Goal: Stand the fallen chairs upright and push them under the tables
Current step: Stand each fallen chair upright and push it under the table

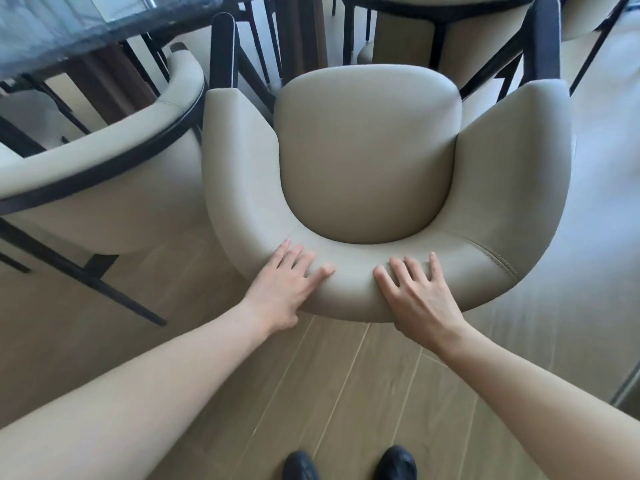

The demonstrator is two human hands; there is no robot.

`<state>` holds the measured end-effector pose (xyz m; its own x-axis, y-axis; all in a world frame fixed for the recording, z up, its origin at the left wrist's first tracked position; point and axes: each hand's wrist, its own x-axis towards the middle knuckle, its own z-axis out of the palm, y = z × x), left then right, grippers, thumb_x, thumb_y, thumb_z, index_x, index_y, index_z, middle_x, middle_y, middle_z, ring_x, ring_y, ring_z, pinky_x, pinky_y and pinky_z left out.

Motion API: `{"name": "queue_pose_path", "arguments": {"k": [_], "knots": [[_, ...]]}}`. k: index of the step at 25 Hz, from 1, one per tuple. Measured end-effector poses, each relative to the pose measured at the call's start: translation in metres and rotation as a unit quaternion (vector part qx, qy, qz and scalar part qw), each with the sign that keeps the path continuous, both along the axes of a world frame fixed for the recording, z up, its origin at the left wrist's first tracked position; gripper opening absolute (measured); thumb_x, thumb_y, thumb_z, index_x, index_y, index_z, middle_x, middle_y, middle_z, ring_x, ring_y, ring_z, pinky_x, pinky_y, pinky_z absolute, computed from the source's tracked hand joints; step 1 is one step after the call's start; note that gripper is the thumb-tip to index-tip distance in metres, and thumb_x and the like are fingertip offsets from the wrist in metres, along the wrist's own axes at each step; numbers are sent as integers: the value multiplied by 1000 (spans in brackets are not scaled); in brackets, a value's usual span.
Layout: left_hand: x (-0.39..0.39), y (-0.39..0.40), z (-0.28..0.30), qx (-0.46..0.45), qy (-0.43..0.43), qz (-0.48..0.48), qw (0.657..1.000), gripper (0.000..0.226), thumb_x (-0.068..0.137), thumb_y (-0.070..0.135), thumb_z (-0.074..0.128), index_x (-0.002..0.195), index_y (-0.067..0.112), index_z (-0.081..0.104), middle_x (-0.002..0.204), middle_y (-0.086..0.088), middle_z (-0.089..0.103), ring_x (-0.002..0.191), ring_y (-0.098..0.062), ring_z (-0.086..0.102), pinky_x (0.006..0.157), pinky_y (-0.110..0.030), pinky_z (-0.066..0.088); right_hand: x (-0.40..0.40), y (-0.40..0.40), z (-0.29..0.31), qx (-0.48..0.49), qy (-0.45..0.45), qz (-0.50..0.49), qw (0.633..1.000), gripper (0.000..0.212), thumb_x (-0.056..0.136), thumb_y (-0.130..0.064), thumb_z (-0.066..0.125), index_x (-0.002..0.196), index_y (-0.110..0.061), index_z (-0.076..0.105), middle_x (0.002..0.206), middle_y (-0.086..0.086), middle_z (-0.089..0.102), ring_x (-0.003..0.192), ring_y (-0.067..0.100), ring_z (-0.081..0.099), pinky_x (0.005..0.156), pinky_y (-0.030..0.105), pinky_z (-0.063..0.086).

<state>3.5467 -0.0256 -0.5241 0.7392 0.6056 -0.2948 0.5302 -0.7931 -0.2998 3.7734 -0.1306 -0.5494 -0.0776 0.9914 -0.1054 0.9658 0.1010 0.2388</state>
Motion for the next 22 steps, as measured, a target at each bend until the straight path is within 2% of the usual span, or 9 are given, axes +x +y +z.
{"name": "queue_pose_path", "arguments": {"k": [2,3,6,10,13,17,19,22], "knots": [[-6,21,-1,58,59,-27,996,108,81,17,70,148,28,-14,161,-27,11,152,-43,9,122,-50,-7,3,7,4,-23,-3,-17,1000,77,67,-12,74,137,-9,43,140,22,48,127,44,47,111,68,25],[-6,29,0,71,67,-30,995,110,81,14,69,148,27,-17,162,-29,10,152,-44,8,122,-50,-6,4,11,6,-29,-3,-19,999,76,70,-12,71,139,-11,39,138,18,47,126,42,47,112,67,23],[2,48,6,70,75,-11,995,104,79,15,70,153,25,-2,158,-23,21,150,-40,19,123,-48,5,11,27,16,-25,3,-8,1000,74,74,-13,66,140,-14,30,130,8,48,119,36,48,112,66,22],[18,83,20,60,52,-28,996,93,73,24,69,149,18,15,136,-13,45,128,-32,43,114,-40,26,23,54,30,-8,24,-17,1000,85,73,-19,70,145,-18,25,135,2,47,122,31,48,112,68,21],[26,109,30,67,38,-43,996,88,74,33,68,146,17,21,128,-8,53,119,-29,50,107,-36,34,38,70,38,12,40,-31,999,99,68,-35,77,149,-18,24,142,0,43,130,27,44,114,66,20],[40,143,52,29,1,-46,999,80,70,37,72,139,18,34,118,-2,58,109,-25,58,99,-35,41,54,89,49,32,48,-119,991,116,60,-55,84,152,-19,23,151,0,35,143,32,29,104,79,20],[44,156,63,-2,-18,-22,1000,80,67,43,77,134,21,39,114,-1,59,104,-24,59,94,-35,45,58,103,56,10,40,-131,990,113,62,-53,85,150,-22,21,148,-2,36,143,34,27,99,83,22],[48,162,68,-8,-51,5,999,72,65,46,78,123,21,44,109,2,57,100,-24,61,73,-31,46,65,121,65,-24,18,-115,993,93,65,-47,83,138,-23,30,134,-5,44,133,33,35,96,84,26]]}}
